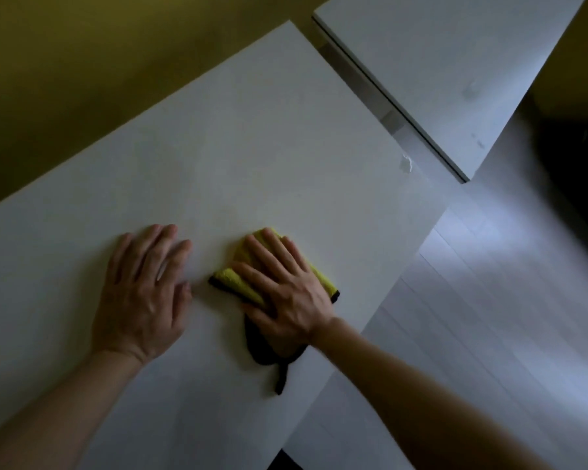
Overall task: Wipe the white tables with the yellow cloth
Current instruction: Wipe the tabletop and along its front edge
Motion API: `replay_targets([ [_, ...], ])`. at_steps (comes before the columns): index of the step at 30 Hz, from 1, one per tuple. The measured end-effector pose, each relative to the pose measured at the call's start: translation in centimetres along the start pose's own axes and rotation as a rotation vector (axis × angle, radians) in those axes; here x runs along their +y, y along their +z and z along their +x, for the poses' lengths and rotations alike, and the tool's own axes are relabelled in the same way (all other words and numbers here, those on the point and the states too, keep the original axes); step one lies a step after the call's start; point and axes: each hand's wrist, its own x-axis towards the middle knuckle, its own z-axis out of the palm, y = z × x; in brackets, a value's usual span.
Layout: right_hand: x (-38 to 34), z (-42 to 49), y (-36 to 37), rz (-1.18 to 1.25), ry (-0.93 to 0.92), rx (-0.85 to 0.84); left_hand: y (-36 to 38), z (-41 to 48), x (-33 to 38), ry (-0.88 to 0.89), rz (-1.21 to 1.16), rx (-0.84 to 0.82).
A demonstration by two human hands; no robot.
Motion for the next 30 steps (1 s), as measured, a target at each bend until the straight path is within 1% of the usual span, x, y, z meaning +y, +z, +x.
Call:
replay_targets([
  [1,2.7,0.3,-0.8,-0.008,-0.02,-0.001,0.1,0.1,0.1,0.001,0.0,-0.001],
  [2,5.6,1.0,-1.6,-0.029,0.032,0.024,0.1,0.2,0.1,0.0,0.001,-0.005],
  [3,8.6,2.0,-2.6,-0.056,0.161,0.07,0.1,0.2,0.1,-0.004,0.0,-0.014],
  [5,13.4,4.8,-4.7,-0.103,0.504,0.144,0.1,0.2,0.2,-0.009,-0.009,-0.025],
  [6,14.5,6.3,-5.2,-0.1,0.647,0.179,0.0,0.2,0.1,-0.011,-0.013,-0.023],
  [7,14.3,7.6,-4.9,-0.087,0.749,0.206,0.0,0.2,0.0,-0.012,-0.011,-0.021],
  [8,12.9,8.6,-4.4,-0.082,0.797,0.224,0.0,0.2,-0.2,-0.011,-0.007,-0.023],
  [9,10.6,8.9,-3.8,-0.082,0.774,0.233,0.0,0.1,-0.2,-0.009,-0.009,-0.029],
  [10,7.8,8.5,-3.2,-0.065,0.64,0.208,0.0,0.0,-0.2,-0.005,-0.012,-0.031],
  [11,5.4,7.5,-2.4,-0.046,0.397,0.143,0.0,-0.1,-0.2,-0.002,-0.014,-0.03],
  [12,3.8,6.0,-1.9,-0.031,0.102,0.037,0.1,-0.2,-0.1,0.0,-0.016,-0.027],
  [13,3.8,4.9,-1.7,-0.044,-0.183,-0.062,0.1,-0.1,-0.2,0.001,-0.018,-0.02],
  [14,5.4,4.7,-2.2,-0.048,-0.395,-0.129,0.2,0.0,-0.2,0.001,-0.02,-0.013],
  [15,7.6,5.2,-2.9,-0.049,-0.474,-0.157,0.3,0.1,-0.2,0.002,-0.022,-0.008],
  [16,10.0,6.1,-3.5,-0.059,-0.42,-0.145,0.3,0.2,-0.1,0.002,-0.022,-0.004],
  [17,12.3,7.5,-4.0,-0.065,-0.269,-0.077,0.3,0.4,0.0,-0.002,-0.022,-0.002],
  [19,15.8,11.2,-5.7,-0.086,0.153,0.085,0.2,0.5,0.1,-0.017,-0.019,-0.004],
  [20,16.7,13.0,-6.4,-0.095,0.362,0.139,0.2,0.5,0.1,-0.018,-0.019,-0.008],
  [21,16.6,14.8,-6.5,-0.091,0.536,0.191,0.2,0.6,0.0,-0.017,-0.017,-0.012],
  [22,15.3,16.1,-6.1,-0.077,0.657,0.216,0.2,0.5,-0.2,-0.018,-0.011,-0.017],
  [23,13.1,16.9,-5.2,-0.06,0.705,0.221,0.2,0.4,-0.4,-0.022,-0.006,-0.021],
  [24,10.1,16.7,-4.4,-0.046,0.653,0.222,0.2,0.2,-0.3,-0.026,-0.003,-0.021],
  [25,6.9,15.6,-3.5,-0.03,0.488,0.202,0.2,0.0,-0.1,-0.031,-0.004,-0.017],
  [27,2.5,11.3,-1.8,-0.026,-0.045,0.035,0.1,-0.1,0.2,-0.036,-0.012,-0.011],
  [28,2.4,9.5,-1.7,-0.054,-0.294,-0.043,0.1,0.0,0.1,-0.041,-0.011,-0.009],
  [29,3.8,8.9,-2.1,-0.066,-0.465,-0.086,0.1,0.1,0.1,-0.052,-0.002,-0.006],
  [30,5.8,8.8,-2.8,-0.07,-0.521,-0.11,0.1,0.2,0.0,-0.066,0.006,-0.007],
])
